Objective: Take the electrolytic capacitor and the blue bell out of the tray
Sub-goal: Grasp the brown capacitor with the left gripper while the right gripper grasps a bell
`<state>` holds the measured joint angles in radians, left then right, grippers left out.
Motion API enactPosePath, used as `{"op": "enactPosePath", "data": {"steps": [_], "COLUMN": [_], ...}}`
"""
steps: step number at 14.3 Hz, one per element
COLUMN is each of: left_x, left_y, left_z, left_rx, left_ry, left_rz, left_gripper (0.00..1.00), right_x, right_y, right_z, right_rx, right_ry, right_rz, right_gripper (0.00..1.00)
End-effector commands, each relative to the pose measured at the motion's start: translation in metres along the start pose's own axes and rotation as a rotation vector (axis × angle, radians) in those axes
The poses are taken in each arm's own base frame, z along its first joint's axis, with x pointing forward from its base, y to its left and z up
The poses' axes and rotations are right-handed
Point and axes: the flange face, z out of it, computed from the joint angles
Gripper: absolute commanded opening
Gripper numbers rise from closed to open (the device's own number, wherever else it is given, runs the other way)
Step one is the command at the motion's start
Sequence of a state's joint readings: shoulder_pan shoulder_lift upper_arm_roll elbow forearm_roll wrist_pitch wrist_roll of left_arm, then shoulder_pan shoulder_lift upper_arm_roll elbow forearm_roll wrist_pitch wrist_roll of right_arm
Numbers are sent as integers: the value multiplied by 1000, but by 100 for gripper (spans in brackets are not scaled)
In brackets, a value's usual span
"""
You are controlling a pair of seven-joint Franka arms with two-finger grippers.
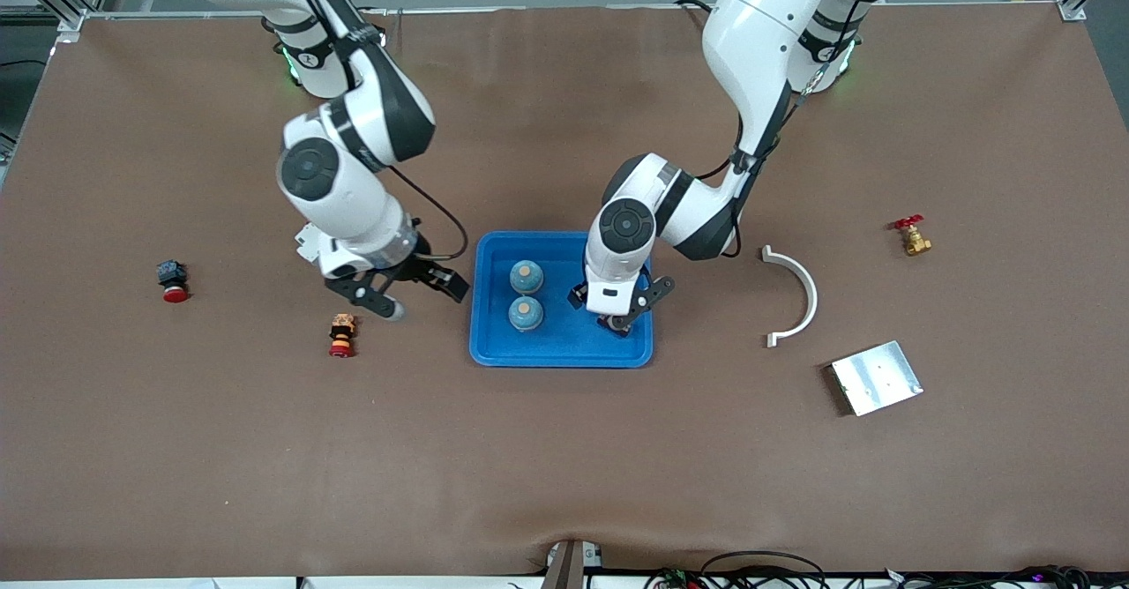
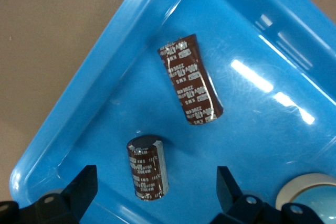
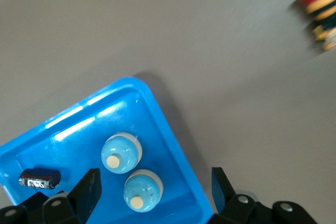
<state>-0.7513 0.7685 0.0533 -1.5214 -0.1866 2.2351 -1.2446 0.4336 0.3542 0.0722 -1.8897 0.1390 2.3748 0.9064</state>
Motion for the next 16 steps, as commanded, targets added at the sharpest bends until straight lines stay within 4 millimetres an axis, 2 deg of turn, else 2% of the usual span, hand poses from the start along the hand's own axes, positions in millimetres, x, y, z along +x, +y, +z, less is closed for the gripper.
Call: {"op": "enactPosePath", "data": {"steps": [1, 3, 6, 8, 13, 16], "left_x": [-6, -8, -9, -17, -20, -20], "left_y": [1, 1, 0, 1, 2, 1], "left_z": [10, 15, 21, 27, 27, 29], "left_rx": [3, 9, 17, 27, 28, 31], "left_ry": [-11, -13, -14, -12, -9, -10], "left_rz": [-20, -20, -24, -25, -86, -105], "left_gripper": [100, 100, 100, 100, 99, 55], "right_x": [-20, -33, -42, -48, -49, -50], "right_y": [-19, -29, -38, -44, -60, -71], "right_z": [35, 52, 74, 88, 119, 129], "right_rx": [11, 7, 1, 4, 0, -3], "right_ry": [2, -5, -7, -2, 8, 28], "right_rz": [64, 60, 76, 81, 107, 123], "right_gripper": [94, 94, 94, 94, 94, 94]}}
